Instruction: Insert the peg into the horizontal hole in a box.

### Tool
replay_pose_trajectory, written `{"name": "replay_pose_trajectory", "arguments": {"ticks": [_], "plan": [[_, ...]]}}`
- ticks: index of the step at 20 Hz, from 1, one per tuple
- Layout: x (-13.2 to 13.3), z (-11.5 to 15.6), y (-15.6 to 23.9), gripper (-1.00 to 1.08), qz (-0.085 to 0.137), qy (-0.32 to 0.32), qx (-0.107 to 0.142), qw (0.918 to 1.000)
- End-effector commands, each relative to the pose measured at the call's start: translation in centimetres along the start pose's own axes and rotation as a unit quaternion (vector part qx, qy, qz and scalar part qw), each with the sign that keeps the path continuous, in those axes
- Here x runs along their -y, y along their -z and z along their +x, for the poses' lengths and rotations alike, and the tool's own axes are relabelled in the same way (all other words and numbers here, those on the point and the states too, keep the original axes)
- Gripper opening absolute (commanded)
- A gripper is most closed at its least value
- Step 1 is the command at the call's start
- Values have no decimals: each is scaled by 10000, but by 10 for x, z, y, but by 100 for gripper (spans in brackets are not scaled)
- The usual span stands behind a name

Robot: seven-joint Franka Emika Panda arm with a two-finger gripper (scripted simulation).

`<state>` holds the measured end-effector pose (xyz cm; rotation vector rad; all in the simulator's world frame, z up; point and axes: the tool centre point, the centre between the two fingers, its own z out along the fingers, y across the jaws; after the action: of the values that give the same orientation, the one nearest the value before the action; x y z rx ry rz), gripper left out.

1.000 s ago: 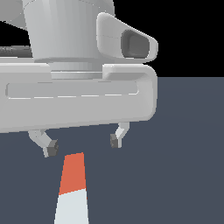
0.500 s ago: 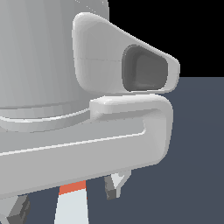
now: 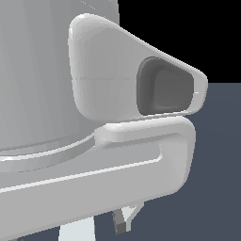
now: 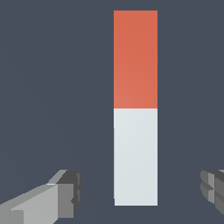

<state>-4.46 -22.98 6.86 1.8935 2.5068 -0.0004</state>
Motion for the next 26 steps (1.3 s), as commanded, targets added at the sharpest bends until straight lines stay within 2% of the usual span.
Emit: {"name": "replay_pose_trajectory", "arguments": {"ticks": [1,11,16,17,26], "plan": [[0,0,-3,100,1,1,-1,10000],[0,1,-43,100,-1,10,-1,10000],[-1,0,-50,100,-1,10,-1,10000],[-1,0,-50,-100,-1,10,-1,10000],[-1,0,-50,-100,-1,10,-1,10000]]}}
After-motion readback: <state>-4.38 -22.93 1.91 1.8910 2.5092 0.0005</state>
